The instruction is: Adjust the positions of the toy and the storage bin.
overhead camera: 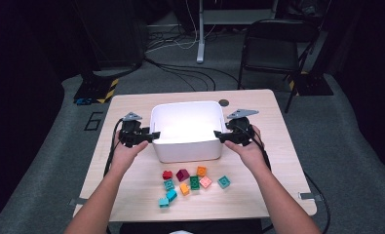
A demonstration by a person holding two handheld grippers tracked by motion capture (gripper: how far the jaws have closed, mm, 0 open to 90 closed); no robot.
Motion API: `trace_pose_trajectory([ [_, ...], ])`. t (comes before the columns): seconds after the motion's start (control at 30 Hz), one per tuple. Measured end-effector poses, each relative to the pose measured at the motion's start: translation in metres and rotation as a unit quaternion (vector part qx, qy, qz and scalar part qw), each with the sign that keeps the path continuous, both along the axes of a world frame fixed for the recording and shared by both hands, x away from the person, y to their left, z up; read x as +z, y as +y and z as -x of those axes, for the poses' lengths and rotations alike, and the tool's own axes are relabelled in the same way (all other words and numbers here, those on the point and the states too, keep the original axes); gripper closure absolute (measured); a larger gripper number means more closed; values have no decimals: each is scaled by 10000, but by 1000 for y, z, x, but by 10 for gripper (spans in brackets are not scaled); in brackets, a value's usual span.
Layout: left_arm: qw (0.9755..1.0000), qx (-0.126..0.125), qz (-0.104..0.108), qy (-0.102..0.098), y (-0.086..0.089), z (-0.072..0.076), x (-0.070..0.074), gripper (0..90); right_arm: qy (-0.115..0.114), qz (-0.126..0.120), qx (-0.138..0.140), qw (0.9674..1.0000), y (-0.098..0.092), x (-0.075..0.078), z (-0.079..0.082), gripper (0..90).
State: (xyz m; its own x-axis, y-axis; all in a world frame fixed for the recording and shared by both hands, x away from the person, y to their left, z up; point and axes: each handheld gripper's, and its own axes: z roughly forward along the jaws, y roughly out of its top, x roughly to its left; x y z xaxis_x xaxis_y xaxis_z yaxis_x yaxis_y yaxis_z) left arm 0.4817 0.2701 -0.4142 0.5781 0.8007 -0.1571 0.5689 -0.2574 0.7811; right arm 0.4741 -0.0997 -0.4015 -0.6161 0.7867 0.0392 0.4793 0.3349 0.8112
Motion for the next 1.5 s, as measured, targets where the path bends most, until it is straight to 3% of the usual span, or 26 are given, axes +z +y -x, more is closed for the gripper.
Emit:
trace_pose_trajectory([
  [0.37,9998,-181,-4,-18,-15,2,-1,478,46,-115,-142,9998,-17,-5,12,399],
  [0.8,9999,-167,-37,-24,-16,4,-1,454,36,13,-158,9999,-15,-8,7,398],
  [1.0,9998,-58,167,-135,-7,8,3,403,3,-107,-163,9998,-18,-6,7,407],
  [1.23,9991,-43,194,-366,5,15,10,401,-151,-51,-141,9998,-24,1,19,406],
  [1.37,9981,2,326,-518,17,25,15,395,-202,-87,-110,9997,-29,6,27,406],
  [1.5,9979,95,186,-616,26,31,17,388,-369,-88,-98,9992,-34,10,41,407],
])
